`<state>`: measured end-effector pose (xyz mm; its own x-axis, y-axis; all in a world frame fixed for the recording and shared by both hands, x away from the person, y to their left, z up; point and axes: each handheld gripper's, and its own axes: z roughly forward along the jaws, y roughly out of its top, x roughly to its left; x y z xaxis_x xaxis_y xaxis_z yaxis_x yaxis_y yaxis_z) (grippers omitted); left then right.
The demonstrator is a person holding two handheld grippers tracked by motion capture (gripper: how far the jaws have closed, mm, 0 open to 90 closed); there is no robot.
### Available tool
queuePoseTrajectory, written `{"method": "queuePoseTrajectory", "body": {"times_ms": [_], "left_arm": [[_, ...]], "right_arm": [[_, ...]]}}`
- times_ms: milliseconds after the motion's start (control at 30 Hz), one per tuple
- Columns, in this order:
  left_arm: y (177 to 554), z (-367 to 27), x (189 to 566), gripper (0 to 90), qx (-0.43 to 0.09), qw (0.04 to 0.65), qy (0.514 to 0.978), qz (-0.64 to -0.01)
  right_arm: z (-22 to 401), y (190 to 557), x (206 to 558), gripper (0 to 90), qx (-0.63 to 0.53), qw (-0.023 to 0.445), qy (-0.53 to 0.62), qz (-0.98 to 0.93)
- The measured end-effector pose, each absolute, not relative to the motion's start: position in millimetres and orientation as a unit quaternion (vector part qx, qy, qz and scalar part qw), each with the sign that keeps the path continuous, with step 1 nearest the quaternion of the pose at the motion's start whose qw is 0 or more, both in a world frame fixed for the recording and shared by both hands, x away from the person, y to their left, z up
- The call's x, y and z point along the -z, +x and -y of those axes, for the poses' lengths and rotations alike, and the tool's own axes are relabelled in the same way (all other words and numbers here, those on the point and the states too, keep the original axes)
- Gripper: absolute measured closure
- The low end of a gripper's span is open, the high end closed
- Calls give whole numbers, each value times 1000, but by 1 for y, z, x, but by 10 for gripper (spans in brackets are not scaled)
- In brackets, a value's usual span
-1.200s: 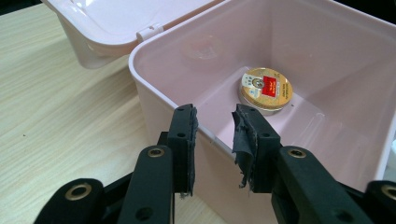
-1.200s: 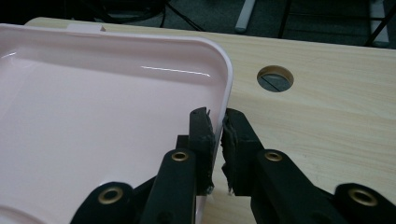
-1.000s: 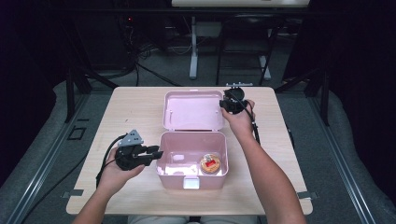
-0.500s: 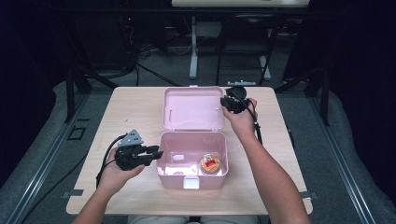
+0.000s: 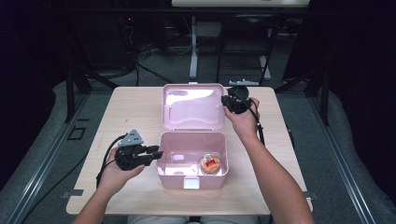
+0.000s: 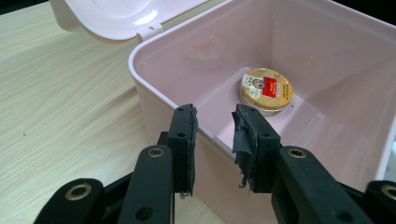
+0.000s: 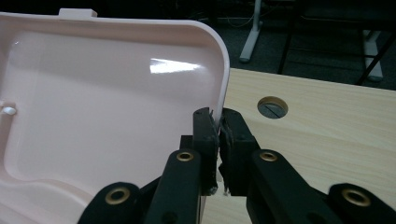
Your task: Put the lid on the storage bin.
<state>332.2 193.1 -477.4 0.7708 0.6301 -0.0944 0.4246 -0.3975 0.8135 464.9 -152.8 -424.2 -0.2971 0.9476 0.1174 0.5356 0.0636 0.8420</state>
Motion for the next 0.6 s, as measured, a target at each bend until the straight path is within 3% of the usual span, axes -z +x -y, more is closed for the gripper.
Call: {"method": "queuePoseTrajectory", "body": {"times_ms": [600], "left_arm": [[332,-193,477,686,-116,445,828,-320]], "right_arm": [[154,446,411,864,-439,257,525,-683]]}}
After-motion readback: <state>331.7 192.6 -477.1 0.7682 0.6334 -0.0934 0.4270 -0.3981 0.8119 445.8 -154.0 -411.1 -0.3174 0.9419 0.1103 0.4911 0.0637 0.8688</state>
